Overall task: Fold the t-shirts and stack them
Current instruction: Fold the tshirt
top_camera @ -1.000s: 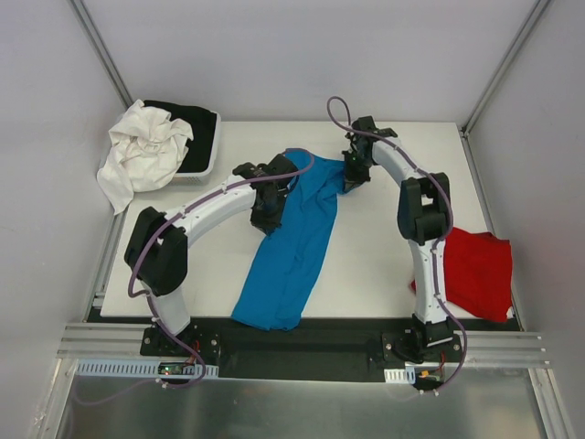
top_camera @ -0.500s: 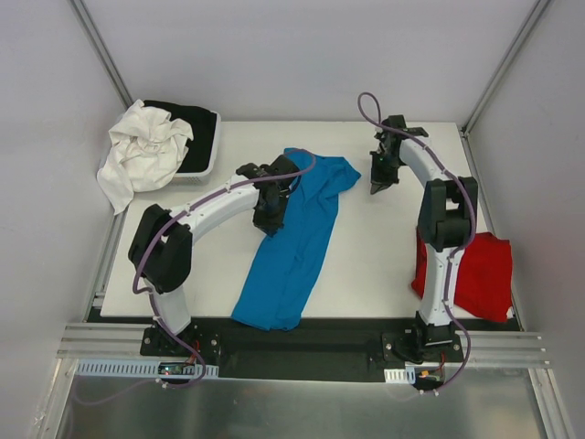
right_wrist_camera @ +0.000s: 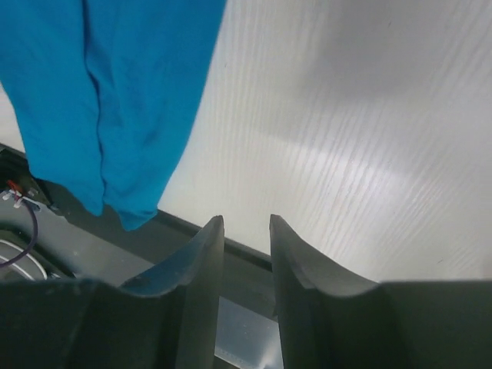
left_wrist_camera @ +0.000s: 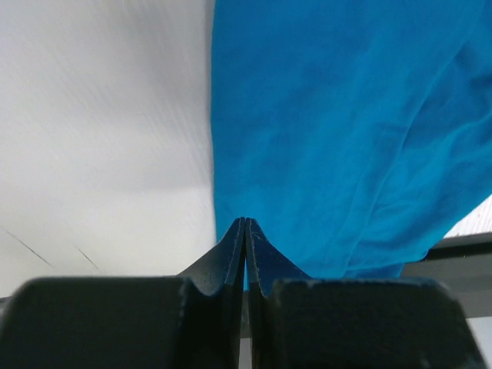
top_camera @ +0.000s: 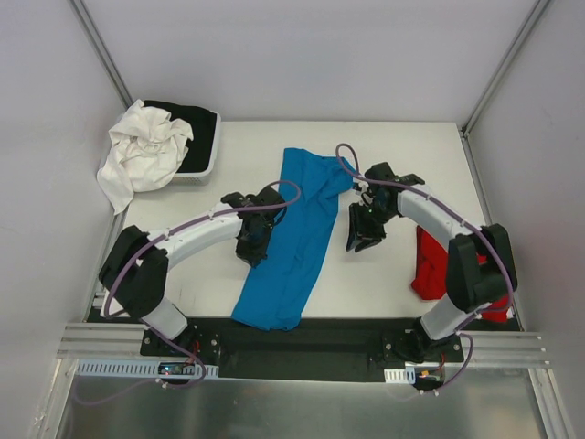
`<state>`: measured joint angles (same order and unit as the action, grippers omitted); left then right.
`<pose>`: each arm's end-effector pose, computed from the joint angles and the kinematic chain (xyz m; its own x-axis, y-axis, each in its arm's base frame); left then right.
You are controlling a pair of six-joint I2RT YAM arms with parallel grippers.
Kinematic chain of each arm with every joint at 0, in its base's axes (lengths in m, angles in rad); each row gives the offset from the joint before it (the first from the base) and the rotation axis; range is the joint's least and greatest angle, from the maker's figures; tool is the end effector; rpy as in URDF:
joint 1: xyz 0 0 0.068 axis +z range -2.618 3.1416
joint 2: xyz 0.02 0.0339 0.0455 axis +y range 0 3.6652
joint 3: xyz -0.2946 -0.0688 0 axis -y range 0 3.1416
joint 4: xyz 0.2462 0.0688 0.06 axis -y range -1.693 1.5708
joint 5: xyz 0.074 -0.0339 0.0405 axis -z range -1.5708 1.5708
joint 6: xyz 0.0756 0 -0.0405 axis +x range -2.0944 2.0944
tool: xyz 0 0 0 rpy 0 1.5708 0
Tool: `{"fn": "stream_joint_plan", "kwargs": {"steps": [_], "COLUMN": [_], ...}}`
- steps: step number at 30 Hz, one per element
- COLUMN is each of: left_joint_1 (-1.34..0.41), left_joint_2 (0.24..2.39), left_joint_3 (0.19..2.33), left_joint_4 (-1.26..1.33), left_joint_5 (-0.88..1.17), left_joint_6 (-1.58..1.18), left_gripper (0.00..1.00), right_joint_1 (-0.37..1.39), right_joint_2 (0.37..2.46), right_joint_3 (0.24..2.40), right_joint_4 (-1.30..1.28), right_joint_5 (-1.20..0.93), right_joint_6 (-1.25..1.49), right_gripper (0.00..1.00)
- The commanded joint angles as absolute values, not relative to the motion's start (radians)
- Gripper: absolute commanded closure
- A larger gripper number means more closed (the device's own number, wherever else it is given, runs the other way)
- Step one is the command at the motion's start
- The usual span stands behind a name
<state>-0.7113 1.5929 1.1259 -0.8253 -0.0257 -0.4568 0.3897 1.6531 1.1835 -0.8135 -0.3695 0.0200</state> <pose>0.2395 -0.2038 0.2069 -0.9391 0.2273 -0.2576 0.2596 0.9606 -0.0991 0.2967 0.1514 0.2106 -0.8958 -0.3478 -0.2768 -0.4312 0.8308 0.3519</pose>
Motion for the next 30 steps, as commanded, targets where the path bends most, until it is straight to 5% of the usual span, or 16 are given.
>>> {"fn": "stream_joint_plan", "kwargs": {"steps": [1, 4, 8, 10, 13, 19, 23, 24, 26, 30], "left_joint_1": [-0.761, -0.799, -0.828, -0.828, -0.828, -0.828, -0.828, -0.828, -0.834, -0.882], "left_joint_2": [1.487, 1.439, 1.352, 1.298, 1.255, 1.299, 1.382, 1.434, 1.483, 1.594], "left_joint_3": [1.062, 1.016, 0.937, 0.89, 0.838, 0.839, 0.923, 0.943, 1.0, 1.068], "left_joint_4": [-0.838, -0.844, -0.859, -0.867, -0.871, -0.87, -0.81, -0.805, -0.786, -0.765], "left_joint_5": [-0.021, -0.002, 0.047, 0.052, 0.051, 0.005, -0.032, -0.037, -0.034, -0.031], "left_joint_6": [-0.524, -0.583, -0.663, -0.695, -0.713, -0.686, -0.649, -0.638, -0.63, -0.626], "left_gripper": [1.0, 0.99, 0.94, 0.84, 0.74, 0.74, 0.81, 0.91, 1.0, 1.0], "right_joint_1": [0.406, 0.429, 0.48, 0.486, 0.492, 0.534, 0.56, 0.561, 0.564, 0.545], "right_joint_2": [1.526, 1.496, 1.473, 1.445, 1.413, 1.42, 1.521, 1.549, 1.61, 1.84], "right_joint_3": [1.083, 1.014, 0.951, 0.911, 0.818, 0.77, 0.868, 0.935, 1.014, 1.329], "right_joint_4": [-0.79, -0.749, -0.697, -0.643, -0.553, -0.482, -0.479, -0.48, -0.503, -0.601], "right_joint_5": [-0.446, -0.492, -0.547, -0.583, -0.626, -0.542, -0.486, -0.47, -0.44, -0.351], "right_joint_6": [0.073, 0.106, 0.156, 0.173, 0.219, 0.244, 0.221, 0.203, 0.178, 0.103], "right_gripper": [0.75, 0.81, 0.62, 0.51, 0.49, 0.61, 0.92, 0.99, 0.99, 0.99]}}
